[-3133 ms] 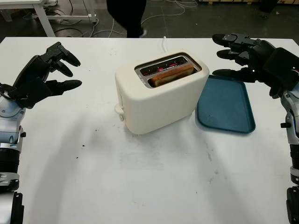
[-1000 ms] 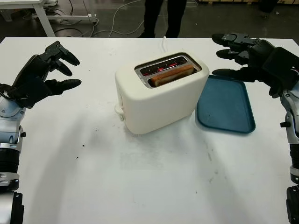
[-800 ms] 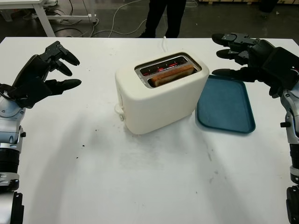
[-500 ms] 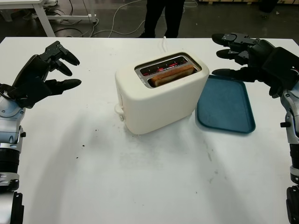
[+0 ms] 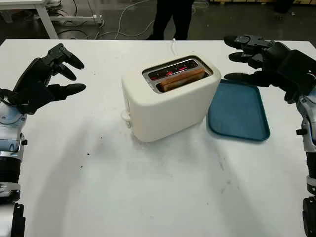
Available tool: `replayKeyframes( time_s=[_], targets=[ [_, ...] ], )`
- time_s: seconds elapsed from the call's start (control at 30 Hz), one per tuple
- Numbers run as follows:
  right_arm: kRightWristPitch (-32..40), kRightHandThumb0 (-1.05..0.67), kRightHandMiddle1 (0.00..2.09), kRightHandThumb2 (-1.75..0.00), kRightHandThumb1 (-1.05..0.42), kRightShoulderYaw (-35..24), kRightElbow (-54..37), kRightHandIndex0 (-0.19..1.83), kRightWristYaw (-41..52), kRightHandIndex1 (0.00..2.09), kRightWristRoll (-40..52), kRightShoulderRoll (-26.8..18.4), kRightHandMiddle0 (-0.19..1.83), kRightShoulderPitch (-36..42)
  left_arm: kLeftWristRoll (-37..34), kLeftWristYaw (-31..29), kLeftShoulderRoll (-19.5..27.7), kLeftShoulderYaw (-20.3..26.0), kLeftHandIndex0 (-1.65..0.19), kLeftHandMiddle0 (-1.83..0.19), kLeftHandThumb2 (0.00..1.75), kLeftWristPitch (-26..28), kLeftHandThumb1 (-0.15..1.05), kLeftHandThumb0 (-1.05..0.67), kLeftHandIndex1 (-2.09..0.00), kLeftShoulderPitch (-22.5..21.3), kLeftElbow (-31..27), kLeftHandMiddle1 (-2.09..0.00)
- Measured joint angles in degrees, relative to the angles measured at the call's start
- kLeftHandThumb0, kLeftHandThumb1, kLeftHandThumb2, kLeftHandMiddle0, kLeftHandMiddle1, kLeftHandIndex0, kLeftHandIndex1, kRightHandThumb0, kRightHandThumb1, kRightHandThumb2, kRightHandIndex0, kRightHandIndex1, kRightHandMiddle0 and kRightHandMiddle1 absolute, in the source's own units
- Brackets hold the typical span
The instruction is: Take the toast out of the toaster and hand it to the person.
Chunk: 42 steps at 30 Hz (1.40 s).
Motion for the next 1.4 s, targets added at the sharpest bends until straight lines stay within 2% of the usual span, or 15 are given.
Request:
replayKeyframes(
  time_s=[1.4],
  targets=[
    [-0.1, -0.69, 0.01, 0.0, -0.81, 0.07, 0.01, 0.0, 0.35, 0.64, -0.01, 0.0, 0.33, 0.0, 0.0, -0.02, -0.02, 0.0, -0.06, -0.1, 0.25, -0.26, 0.92, -1.05, -1.56, 0.0, 0.01, -1.64]
  ],
)
